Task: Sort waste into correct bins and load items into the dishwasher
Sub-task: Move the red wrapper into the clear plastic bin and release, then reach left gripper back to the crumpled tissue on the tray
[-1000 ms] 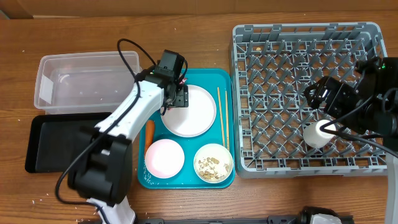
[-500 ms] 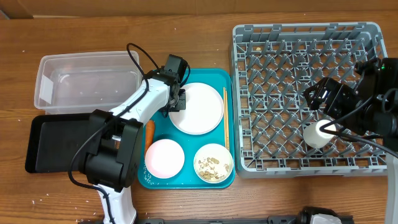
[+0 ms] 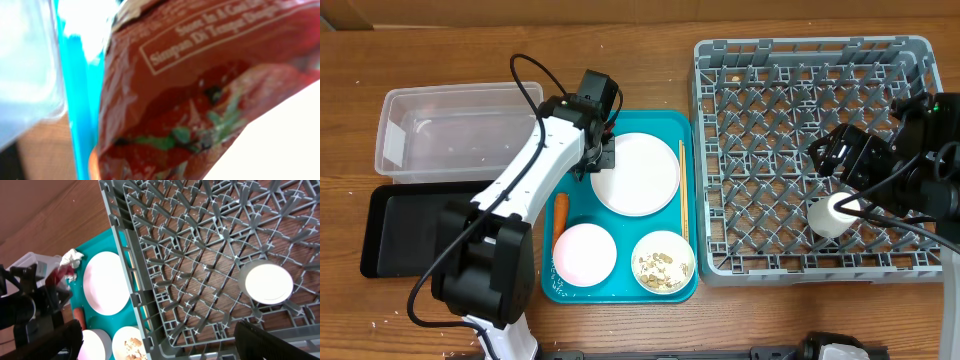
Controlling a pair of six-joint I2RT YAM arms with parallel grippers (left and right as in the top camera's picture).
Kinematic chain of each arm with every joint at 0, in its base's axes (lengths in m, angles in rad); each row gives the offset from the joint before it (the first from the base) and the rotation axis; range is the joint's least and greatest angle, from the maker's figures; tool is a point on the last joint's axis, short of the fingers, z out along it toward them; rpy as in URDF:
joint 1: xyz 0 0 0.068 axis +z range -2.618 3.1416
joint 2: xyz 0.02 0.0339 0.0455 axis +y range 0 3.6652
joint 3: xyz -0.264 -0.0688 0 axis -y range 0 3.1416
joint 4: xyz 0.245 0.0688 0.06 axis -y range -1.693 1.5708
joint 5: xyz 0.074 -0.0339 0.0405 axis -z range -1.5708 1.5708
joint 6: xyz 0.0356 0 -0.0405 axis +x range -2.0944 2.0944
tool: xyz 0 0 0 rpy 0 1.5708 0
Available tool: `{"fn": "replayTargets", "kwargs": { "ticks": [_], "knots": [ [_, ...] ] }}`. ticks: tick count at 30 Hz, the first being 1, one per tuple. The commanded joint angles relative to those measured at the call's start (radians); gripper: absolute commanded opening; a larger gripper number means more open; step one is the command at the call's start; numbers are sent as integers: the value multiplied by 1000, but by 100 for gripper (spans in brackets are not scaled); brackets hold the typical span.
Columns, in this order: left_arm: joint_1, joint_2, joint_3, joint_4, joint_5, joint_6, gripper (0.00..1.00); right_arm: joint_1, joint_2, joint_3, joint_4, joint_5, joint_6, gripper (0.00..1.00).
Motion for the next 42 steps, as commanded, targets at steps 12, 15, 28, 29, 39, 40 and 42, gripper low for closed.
{"fn": "replayTargets", "kwargs": {
  "ticks": [12, 15, 28, 29, 39, 40, 42],
  "knots": [
    [200, -119, 278, -452, -193, -216, 4, 6, -3, 7, 3, -6, -8, 100],
    [283, -111, 208, -469, -138, -217, 4, 6, -3, 7, 3, -5, -8, 100],
    [443, -111, 259, -414, 166, -38, 100, 6, -3, 7, 6, -6, -8, 100],
    [431, -112, 289, -409, 198, -27, 100, 6, -3, 7, 4, -6, -8, 100],
    [135, -73, 325, -169, 89, 58, 100, 6, -3, 7, 2, -5, -8, 100],
    [115, -57, 325, -139, 89, 80, 100, 6, -3, 7, 2, -5, -8, 100],
    [91, -21, 325, -93, 84, 99, 95, 6, -3, 7, 2, -5, -8, 100]
  ]
}}
